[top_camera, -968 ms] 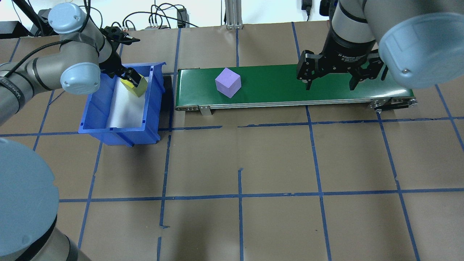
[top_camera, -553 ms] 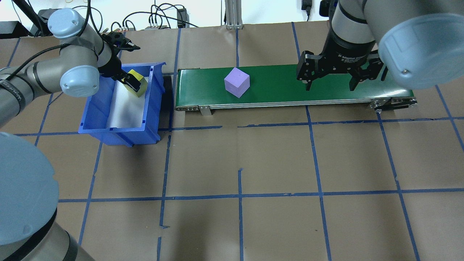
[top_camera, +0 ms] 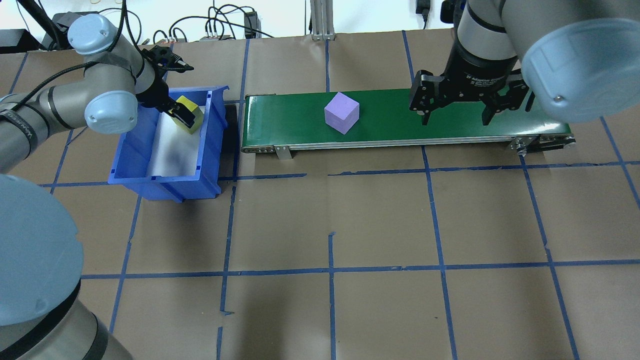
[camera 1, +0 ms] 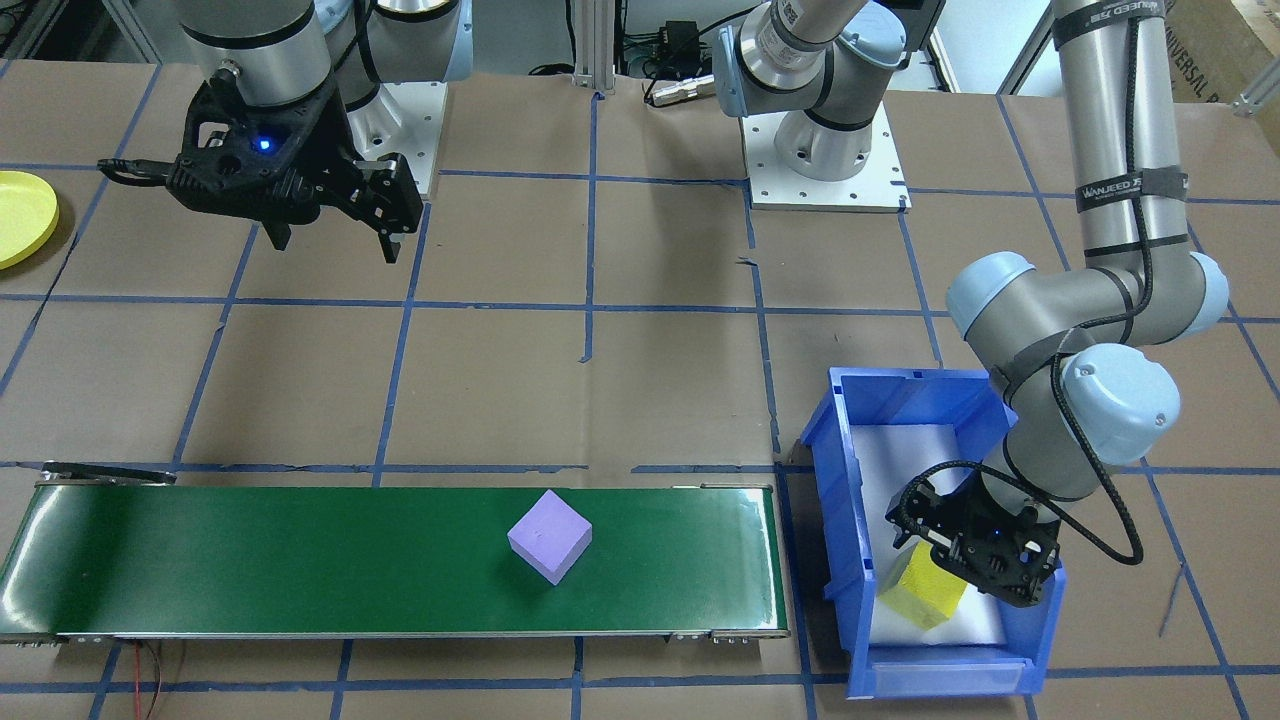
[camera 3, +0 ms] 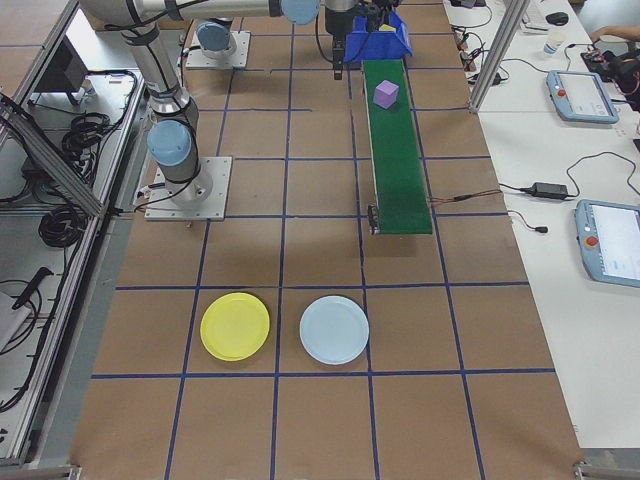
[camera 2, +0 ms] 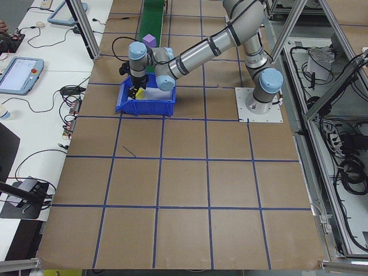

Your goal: Move block left to right into plate

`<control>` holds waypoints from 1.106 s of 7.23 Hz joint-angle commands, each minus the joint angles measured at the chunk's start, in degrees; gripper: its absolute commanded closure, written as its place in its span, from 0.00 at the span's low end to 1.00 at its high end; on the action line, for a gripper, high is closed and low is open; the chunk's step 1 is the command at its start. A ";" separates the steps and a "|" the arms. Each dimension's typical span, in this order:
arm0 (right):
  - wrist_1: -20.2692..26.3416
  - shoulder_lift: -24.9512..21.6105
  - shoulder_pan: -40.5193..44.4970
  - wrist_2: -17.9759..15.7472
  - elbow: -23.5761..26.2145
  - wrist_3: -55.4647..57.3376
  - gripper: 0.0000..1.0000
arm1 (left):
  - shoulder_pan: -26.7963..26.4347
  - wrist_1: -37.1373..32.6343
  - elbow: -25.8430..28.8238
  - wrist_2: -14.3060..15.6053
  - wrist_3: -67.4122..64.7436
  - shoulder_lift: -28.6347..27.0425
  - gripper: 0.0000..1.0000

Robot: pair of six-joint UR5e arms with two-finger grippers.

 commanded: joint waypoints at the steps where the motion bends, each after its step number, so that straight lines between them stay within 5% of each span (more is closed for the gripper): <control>1: 0.02 0.03 0.00 0.00 0.00 0.00 0.00 | 0.04 0.00 0.14 -0.01 -0.16 -0.81 0.00; 2: 0.02 0.03 0.00 0.00 0.00 0.00 0.00 | 0.04 0.17 0.05 -2.10 -0.24 -0.99 0.00; 4: 0.11 0.03 0.00 -0.09 0.00 0.00 0.00 | 0.04 0.70 0.31 -3.00 -0.51 -1.08 0.43; 5: 0.46 0.63 -0.43 0.00 -1.13 0.00 0.00 | 0.04 2.44 0.49 -2.91 -0.51 -0.91 0.50; 8: -3.56 5.54 -2.62 0.52 -4.19 -1.67 0.00 | -0.05 2.72 0.75 -3.79 -1.21 8.45 0.51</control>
